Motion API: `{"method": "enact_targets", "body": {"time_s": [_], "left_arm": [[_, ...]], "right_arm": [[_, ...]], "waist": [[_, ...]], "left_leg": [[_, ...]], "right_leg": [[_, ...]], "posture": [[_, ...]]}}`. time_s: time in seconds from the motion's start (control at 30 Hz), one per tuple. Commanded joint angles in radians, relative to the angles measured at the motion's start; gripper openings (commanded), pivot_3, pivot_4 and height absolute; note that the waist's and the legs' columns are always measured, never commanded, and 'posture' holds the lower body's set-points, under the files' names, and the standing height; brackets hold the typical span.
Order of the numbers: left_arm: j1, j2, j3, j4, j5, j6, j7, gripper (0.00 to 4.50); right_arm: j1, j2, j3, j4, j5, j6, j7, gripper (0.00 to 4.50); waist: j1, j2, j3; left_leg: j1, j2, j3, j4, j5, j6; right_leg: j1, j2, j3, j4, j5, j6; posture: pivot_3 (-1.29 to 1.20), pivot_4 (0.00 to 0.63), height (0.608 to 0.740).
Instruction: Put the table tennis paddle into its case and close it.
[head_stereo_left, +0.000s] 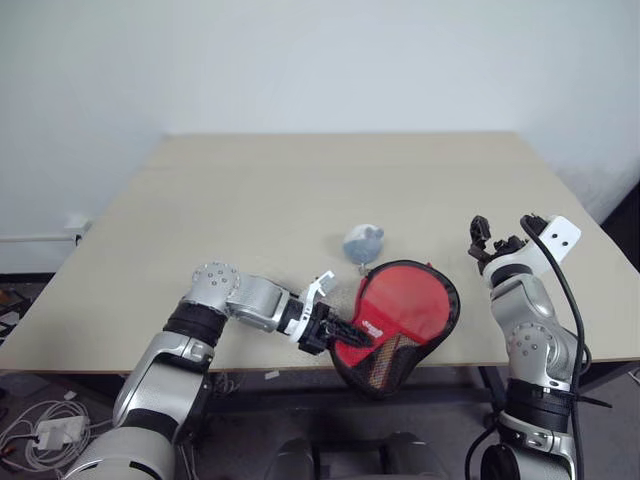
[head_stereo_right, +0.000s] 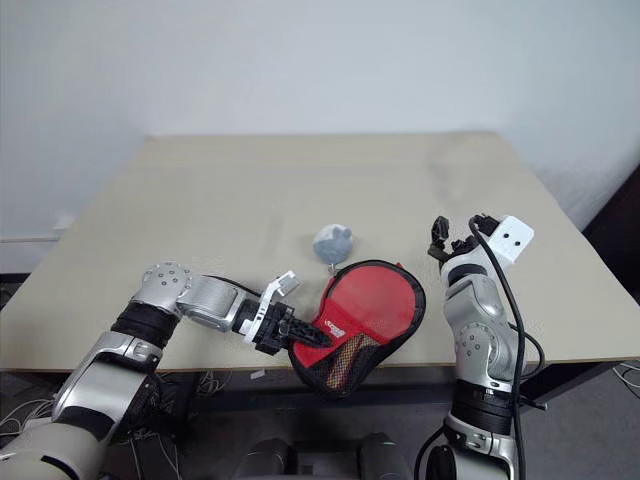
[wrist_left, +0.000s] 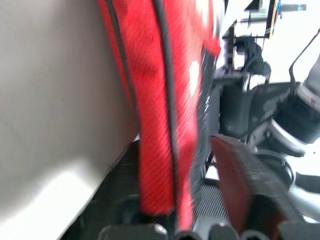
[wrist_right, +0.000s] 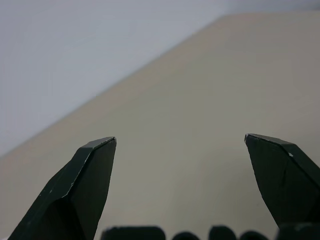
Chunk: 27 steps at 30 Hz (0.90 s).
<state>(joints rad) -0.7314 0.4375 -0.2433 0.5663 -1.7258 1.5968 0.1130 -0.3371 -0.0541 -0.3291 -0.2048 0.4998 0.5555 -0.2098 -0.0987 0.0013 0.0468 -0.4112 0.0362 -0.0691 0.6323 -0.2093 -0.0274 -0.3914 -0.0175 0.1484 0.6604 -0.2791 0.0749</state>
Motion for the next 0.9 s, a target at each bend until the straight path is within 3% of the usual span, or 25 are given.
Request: {"method": "enact_targets", "body": {"time_s": [0.03,0.13,0.27,0.37,0.57,0.67,0.9], "left_arm": [[-0.02,-0.011,0.059,-0.042,0.02,0.008,-0.005,3.61],[-0.016,-0.02,0.09,-0.062,0.047,0.012,-0.017,4.47],[-0.037,0.035,0.048,-0.077,0.08,0.018,-0.091,4.47],[-0.054,0.101,-0.008,-0.157,0.318,-0.016,-0.215,4.47],[-0.14,0.181,-0.204,-0.255,0.789,-0.471,-0.754,4.47],[-0.137,0.156,-0.248,-0.298,0.952,-0.683,-0.935,4.47],[-0.101,-0.021,-0.27,-0.369,1.092,-0.772,-1.047,4.47]], "right_arm": [[-0.026,-0.005,0.008,-0.02,-0.009,-0.016,0.01,4.5],[-0.025,-0.002,0.009,-0.021,-0.009,-0.017,0.011,4.5],[-0.025,-0.001,0.006,-0.03,-0.006,-0.012,0.011,4.5],[-0.025,-0.003,0.002,-0.045,0.034,0.008,0.038,4.5],[-0.029,-0.052,0.046,-0.1,0.065,0.072,0.117,4.5],[-0.049,-0.095,0.065,-0.094,0.073,0.119,0.152,4.5],[-0.156,-0.196,0.109,0.039,0.061,0.232,0.243,4.5]], "waist": [[0.0,0.0,0.0],[0.0,0.0,0.0],[-0.001,0.0,0.0],[-0.003,0.0,0.0],[-0.003,0.0,0.0],[-0.001,0.0,0.0],[0.0,0.0,0.0]], "left_leg": [[0.0,0.0,0.0,0.0,0.0,0.0],[0.0,0.0,0.0,0.0,0.0,0.0],[0.0,0.0,0.0,-0.001,0.0,0.0],[0.0,0.0,0.0,-0.001,0.0,-0.001],[0.001,0.0,0.0,-0.004,0.003,-0.004],[0.0,0.0,0.001,-0.005,0.003,-0.004],[-0.001,0.0,0.001,-0.004,0.003,-0.003]], "right_leg": [[0.0,0.0,0.0,0.0,0.0,0.0],[0.0,0.0,0.0,0.0,0.0,0.0],[0.0,0.0,0.0,0.0,0.0,0.0],[-0.001,0.0,0.0,0.0,0.0,0.0],[-0.001,0.0,0.0,0.0,0.001,-0.002],[-0.001,0.0,0.0,-0.002,0.001,-0.002],[-0.001,0.0,0.0,-0.002,0.001,-0.001]], "posture": [[0.0,0.0,0.74],[0.0,0.0,0.74],[0.0,0.0,0.74],[0.0,0.0,0.74],[0.0,0.0,0.74],[0.0,0.0,0.74],[0.0,0.0,0.74]]}}
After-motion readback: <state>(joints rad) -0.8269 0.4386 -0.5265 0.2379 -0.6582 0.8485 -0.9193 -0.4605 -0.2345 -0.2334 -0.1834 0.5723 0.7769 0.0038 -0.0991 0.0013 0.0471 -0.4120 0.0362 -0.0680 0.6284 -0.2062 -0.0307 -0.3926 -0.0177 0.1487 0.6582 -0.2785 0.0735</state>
